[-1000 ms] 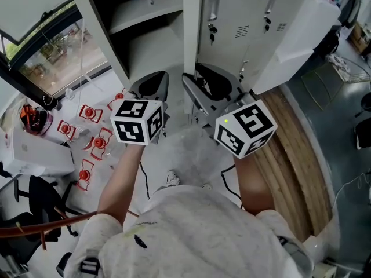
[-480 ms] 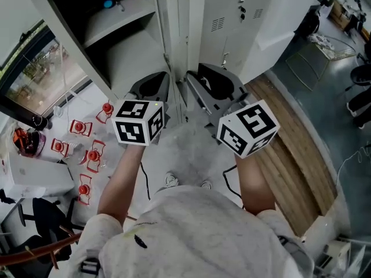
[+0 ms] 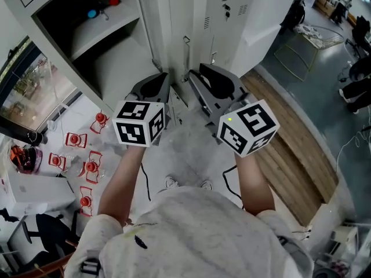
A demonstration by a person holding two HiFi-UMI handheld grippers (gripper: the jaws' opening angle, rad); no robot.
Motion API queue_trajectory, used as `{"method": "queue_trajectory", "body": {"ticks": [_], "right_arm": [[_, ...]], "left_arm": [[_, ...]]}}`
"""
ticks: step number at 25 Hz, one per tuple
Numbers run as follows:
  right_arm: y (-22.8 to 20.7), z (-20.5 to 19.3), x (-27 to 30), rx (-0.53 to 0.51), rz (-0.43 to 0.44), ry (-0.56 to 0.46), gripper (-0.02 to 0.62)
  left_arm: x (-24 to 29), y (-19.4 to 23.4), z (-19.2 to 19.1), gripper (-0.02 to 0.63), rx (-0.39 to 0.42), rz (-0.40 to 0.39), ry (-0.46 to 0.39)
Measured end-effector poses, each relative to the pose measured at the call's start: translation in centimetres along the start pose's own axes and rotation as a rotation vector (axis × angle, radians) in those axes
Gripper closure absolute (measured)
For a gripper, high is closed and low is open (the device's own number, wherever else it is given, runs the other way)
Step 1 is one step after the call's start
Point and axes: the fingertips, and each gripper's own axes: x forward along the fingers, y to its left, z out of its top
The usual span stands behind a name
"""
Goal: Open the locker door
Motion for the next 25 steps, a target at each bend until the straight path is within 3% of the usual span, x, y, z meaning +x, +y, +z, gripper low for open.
{"method": "queue_trajectory", "body": {"ticks": [25], "right_arm": [[-8.9, -0.1, 0.1, 0.107, -0.262, -0.049, 0.502]], "left_arm": [[3.6, 1.6, -0.8, 0.600, -0.005, -0.162, 0.013]]}}
